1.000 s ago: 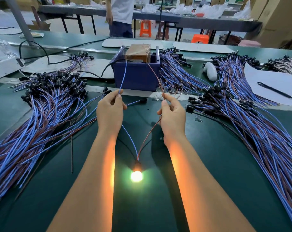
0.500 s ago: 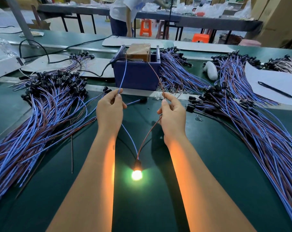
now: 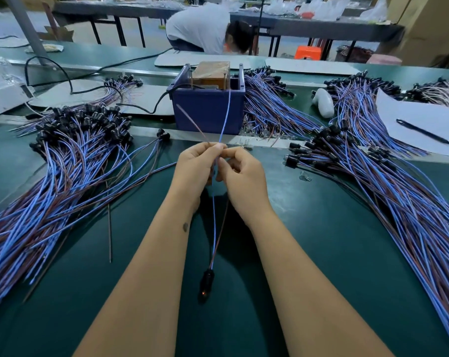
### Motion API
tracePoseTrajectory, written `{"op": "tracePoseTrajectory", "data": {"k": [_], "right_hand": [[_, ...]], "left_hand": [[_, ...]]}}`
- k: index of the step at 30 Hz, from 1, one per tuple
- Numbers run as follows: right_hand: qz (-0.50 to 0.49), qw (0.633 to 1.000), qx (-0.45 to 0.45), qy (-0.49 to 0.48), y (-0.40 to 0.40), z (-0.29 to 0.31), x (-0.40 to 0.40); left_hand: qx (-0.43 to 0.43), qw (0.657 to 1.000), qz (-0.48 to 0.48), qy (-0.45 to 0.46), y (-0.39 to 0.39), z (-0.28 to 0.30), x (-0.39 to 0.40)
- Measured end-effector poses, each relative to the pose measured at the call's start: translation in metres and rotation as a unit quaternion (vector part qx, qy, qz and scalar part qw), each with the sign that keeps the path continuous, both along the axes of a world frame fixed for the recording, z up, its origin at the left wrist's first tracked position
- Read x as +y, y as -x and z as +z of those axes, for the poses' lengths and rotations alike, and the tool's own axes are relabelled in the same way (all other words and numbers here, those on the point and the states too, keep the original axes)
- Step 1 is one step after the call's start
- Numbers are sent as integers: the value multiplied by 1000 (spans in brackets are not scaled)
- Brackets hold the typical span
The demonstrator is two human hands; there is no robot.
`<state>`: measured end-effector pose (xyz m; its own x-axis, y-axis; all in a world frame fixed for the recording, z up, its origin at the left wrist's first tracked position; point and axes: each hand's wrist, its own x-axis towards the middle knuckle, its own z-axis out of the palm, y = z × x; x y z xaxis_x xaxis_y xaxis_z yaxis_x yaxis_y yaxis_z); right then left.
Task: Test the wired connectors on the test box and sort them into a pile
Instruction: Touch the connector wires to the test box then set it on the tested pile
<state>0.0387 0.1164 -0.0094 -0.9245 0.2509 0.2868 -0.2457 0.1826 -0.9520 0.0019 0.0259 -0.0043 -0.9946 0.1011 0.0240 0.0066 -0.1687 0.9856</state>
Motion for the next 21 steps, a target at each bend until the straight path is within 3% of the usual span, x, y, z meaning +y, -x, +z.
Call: {"op": "tracePoseTrajectory", "data": {"k": [3, 6, 8, 10, 13, 15, 18, 21], "right_hand": [[33, 995, -21, 90, -2, 3, 6], [57, 998, -33, -13, -3, 1, 15], [123, 991, -37, -46, -6, 1, 12], [177, 983, -35, 19, -10, 3, 7], [144, 984, -13, 109, -12, 3, 6], [40, 993, -21, 106, -10, 1, 10], [-112, 989, -56, 80, -5, -6, 24], [-159, 980, -40, 116, -8, -3, 46]], "left_hand": [[-32, 995, 20, -91, 4, 2, -7], [-68, 973, 57, -214, 11, 5, -22], [-77, 963, 97, -240, 12, 2, -25], [-76, 964, 130, -221, 10, -2, -23], [-34, 982, 156, -105, 4, -7, -15], [45, 982, 167, 69, -1, -9, -9], [160, 941, 138, 265, -18, -8, 4], [242, 912, 64, 326, -40, -6, 20]]}}
